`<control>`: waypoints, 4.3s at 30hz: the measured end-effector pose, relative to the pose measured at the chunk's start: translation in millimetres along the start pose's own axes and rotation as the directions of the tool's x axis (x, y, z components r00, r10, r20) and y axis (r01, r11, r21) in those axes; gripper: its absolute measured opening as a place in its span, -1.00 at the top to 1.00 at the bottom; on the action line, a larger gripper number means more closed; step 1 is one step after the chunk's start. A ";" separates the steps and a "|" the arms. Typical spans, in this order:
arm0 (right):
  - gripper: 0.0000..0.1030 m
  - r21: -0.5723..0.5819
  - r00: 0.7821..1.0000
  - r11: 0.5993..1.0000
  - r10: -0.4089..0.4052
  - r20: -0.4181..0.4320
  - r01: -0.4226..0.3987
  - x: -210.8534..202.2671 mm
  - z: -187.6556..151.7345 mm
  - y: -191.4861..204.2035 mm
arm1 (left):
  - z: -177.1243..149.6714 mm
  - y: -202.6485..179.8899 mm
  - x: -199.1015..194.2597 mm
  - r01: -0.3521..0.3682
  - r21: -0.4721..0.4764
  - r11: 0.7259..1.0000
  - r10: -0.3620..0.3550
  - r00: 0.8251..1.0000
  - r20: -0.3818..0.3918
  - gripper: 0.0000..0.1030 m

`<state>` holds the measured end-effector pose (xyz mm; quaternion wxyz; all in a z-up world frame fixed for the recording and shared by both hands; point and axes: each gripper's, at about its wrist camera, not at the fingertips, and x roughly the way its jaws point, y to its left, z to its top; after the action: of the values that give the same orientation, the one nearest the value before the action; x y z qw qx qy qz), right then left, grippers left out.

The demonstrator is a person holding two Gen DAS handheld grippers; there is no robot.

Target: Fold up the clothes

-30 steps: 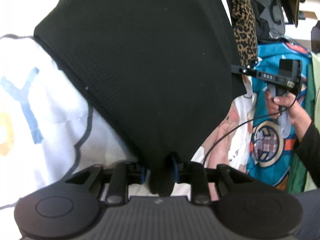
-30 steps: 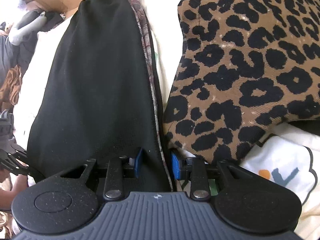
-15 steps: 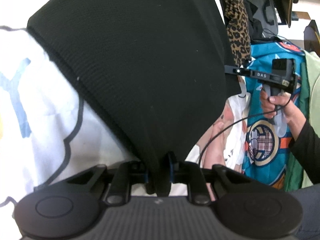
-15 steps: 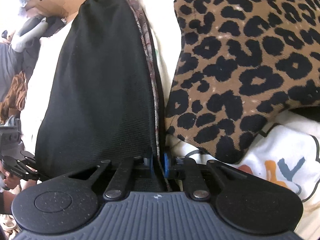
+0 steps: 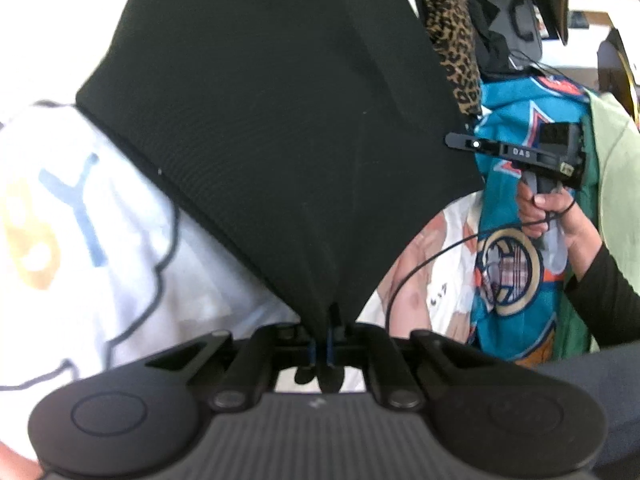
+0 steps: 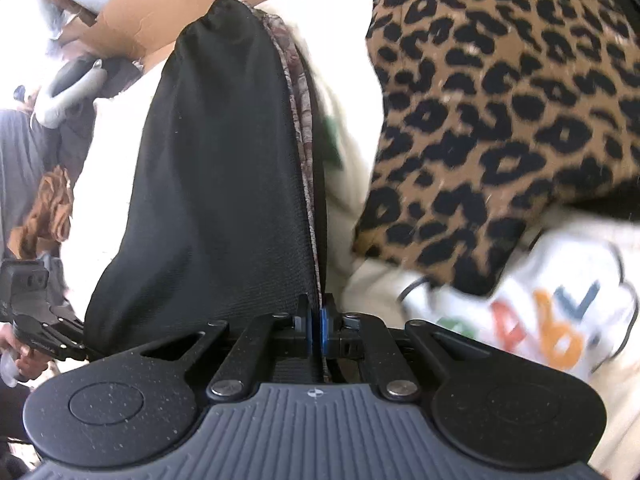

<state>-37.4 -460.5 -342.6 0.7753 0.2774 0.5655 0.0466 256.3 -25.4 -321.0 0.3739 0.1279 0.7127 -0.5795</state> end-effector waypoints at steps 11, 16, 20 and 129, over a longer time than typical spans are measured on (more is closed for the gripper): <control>0.97 0.099 0.997 0.993 0.073 -0.020 -0.071 2.0 -24.4 22.9 | 4.7 2.2 -44.2 -0.093 0.054 0.994 0.095 0.995 -0.033 0.92; 0.97 0.117 0.994 0.988 0.105 -0.030 -0.101 9.4 -37.1 41.8 | 0.4 1.4 -63.2 -0.143 0.070 0.987 0.146 0.988 -0.050 0.92; 0.97 0.128 0.989 0.983 0.138 -0.046 -0.132 12.1 -47.2 54.2 | -1.6 -5.6 -81.2 -0.166 0.074 0.983 0.170 0.984 -0.053 0.92; 0.96 -0.003 0.948 0.952 0.305 -0.088 -0.306 -3.8 -64.8 133.5 | -3.3 25.9 -91.2 -0.033 -0.130 0.991 0.056 0.983 0.176 0.91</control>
<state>-65.0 -325.1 -288.3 0.7359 0.3528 0.5483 0.1827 333.6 8.2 -277.7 0.4568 0.0673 0.7085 -0.5337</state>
